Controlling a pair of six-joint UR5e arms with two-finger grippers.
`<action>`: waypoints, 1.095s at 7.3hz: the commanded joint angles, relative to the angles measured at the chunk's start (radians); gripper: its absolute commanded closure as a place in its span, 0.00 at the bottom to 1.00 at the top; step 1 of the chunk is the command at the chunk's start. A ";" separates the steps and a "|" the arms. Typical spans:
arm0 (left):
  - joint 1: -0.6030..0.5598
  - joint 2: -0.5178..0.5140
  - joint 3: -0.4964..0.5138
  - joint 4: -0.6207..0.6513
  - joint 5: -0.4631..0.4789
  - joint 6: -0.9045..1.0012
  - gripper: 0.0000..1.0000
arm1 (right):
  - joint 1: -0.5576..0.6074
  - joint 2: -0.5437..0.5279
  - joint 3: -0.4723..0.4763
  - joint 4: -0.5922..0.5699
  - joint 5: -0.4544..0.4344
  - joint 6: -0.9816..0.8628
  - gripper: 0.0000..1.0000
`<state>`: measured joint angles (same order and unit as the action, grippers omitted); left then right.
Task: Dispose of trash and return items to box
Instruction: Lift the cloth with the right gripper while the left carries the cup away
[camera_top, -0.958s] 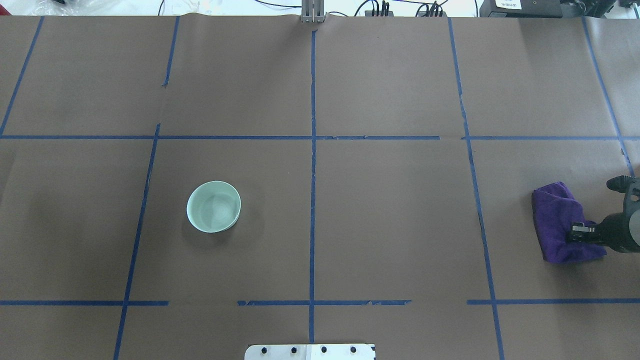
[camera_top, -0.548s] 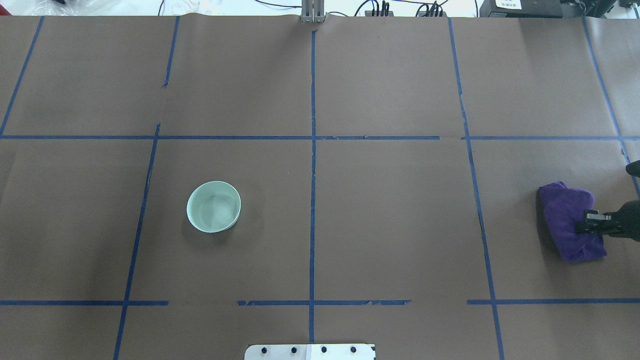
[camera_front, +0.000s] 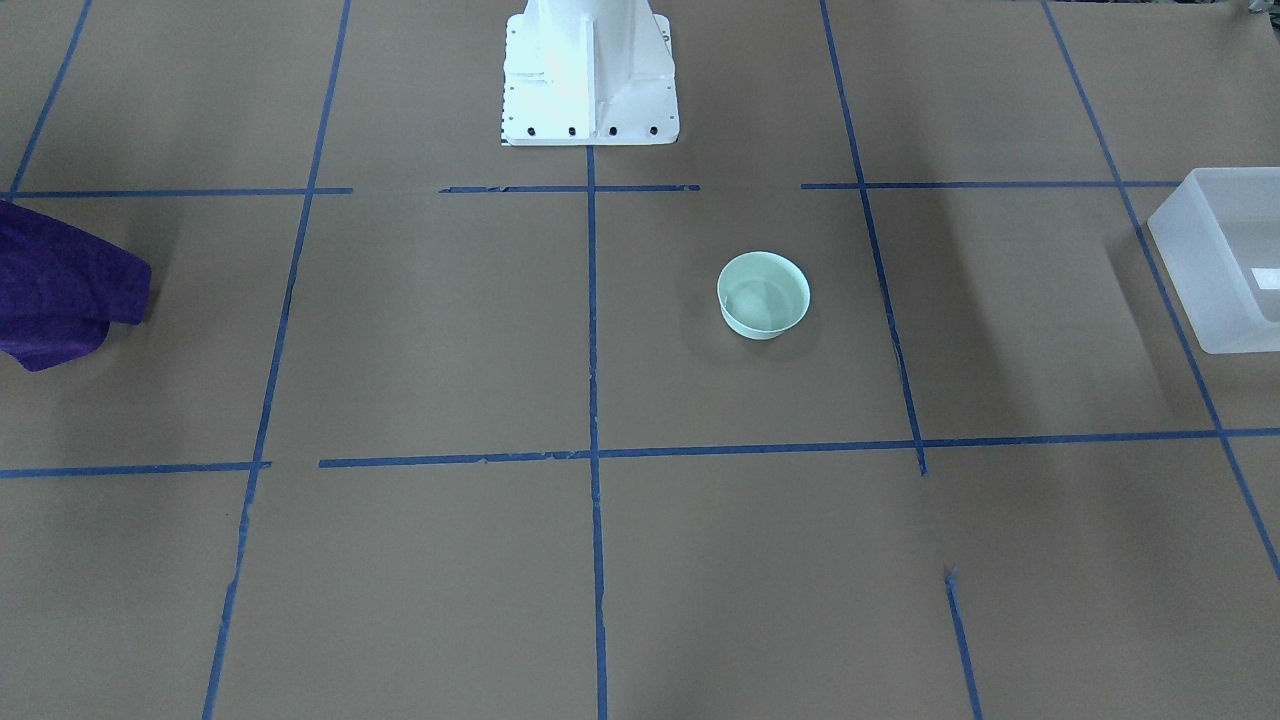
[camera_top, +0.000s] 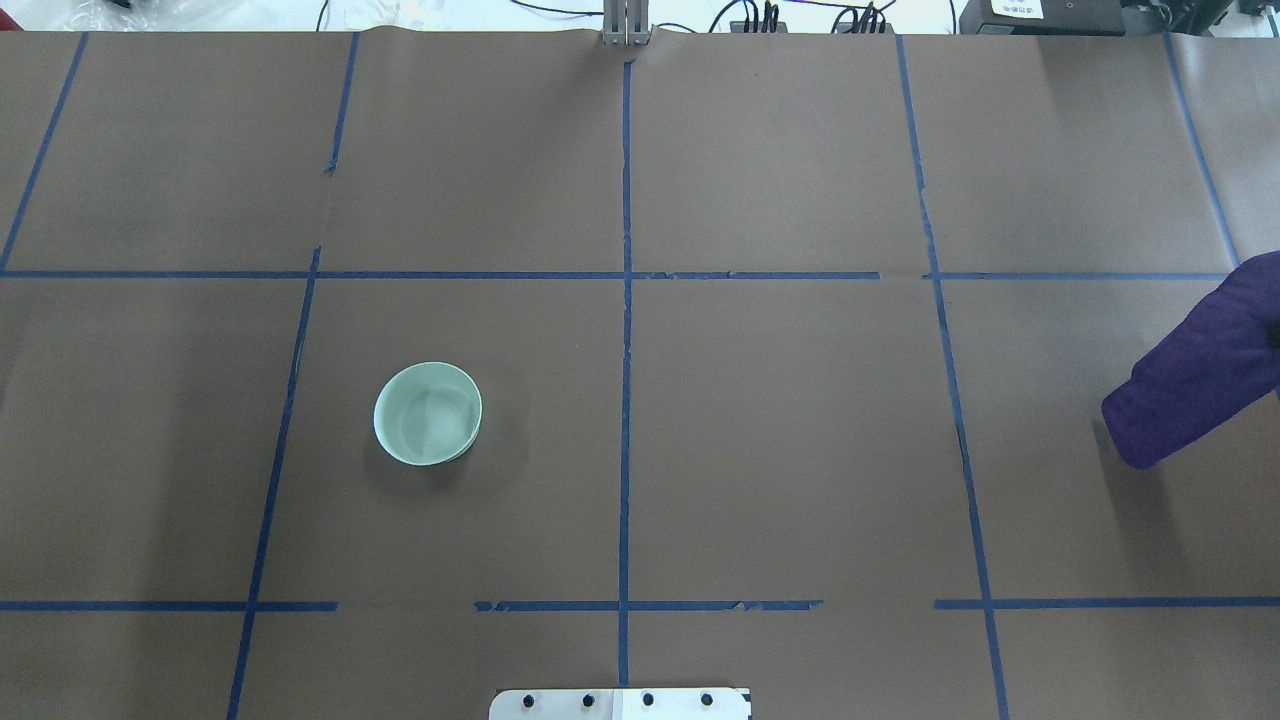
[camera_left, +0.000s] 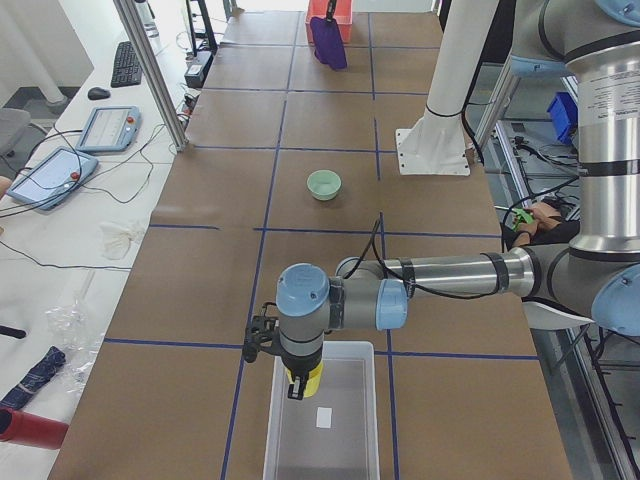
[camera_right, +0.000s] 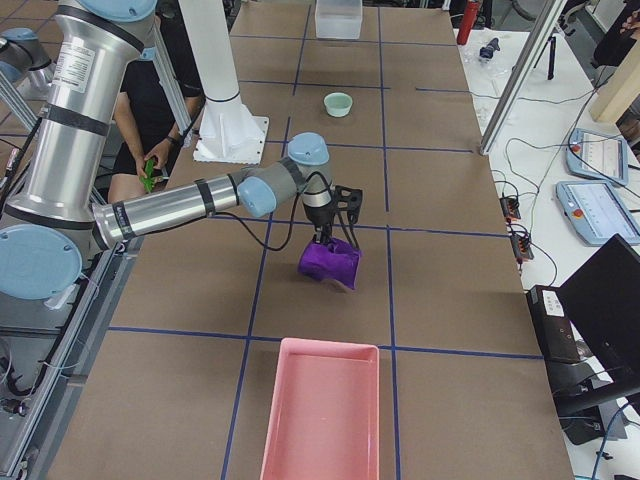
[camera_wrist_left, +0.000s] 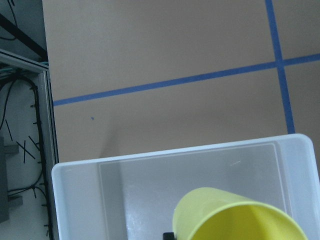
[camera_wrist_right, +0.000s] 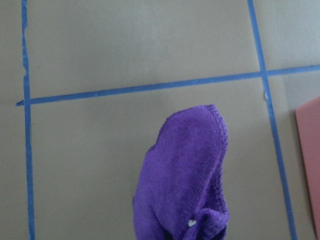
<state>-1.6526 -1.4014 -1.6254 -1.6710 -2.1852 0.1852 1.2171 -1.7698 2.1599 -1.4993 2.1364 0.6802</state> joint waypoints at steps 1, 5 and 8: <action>0.054 0.018 0.146 -0.166 -0.092 -0.001 1.00 | 0.154 0.113 0.006 -0.220 0.010 -0.244 1.00; 0.154 0.018 0.291 -0.403 -0.154 -0.046 1.00 | 0.295 0.125 -0.005 -0.272 0.010 -0.494 1.00; 0.172 0.013 0.289 -0.478 -0.159 -0.047 0.00 | 0.352 0.118 -0.005 -0.272 0.010 -0.564 1.00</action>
<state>-1.4845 -1.3870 -1.3365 -2.1062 -2.3475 0.1396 1.5393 -1.6504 2.1546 -1.7716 2.1460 0.1343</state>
